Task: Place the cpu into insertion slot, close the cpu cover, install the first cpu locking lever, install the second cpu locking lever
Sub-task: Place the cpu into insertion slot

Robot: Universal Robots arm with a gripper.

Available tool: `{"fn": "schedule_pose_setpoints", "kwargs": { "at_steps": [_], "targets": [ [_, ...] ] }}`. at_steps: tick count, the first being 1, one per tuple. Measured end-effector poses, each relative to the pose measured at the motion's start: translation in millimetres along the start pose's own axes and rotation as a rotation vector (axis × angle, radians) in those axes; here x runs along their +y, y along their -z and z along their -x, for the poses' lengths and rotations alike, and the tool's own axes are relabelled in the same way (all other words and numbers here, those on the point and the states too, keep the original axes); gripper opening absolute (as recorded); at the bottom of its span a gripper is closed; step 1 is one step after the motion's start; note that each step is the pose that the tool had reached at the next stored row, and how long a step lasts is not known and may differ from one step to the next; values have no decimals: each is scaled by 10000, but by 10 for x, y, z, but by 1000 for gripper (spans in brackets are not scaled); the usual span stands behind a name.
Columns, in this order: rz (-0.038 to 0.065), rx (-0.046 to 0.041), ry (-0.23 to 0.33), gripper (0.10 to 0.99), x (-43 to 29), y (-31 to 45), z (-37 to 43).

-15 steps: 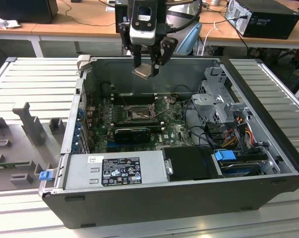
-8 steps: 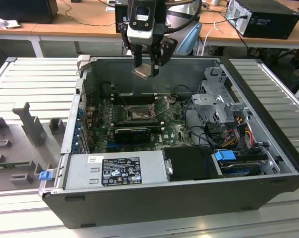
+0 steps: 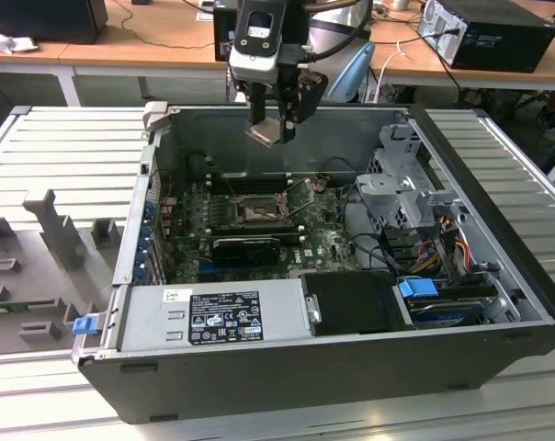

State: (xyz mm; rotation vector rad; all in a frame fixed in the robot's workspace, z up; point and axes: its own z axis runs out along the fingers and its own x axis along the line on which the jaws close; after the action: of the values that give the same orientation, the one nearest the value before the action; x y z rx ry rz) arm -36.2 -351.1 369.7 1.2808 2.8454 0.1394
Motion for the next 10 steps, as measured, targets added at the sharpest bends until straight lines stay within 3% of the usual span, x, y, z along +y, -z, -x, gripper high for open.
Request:
{"fn": "schedule_pose_setpoints", "kwargs": {
  "at_steps": [10],
  "targets": [
    [11,-44,-498,541,0,-2,0]
  ]
}}
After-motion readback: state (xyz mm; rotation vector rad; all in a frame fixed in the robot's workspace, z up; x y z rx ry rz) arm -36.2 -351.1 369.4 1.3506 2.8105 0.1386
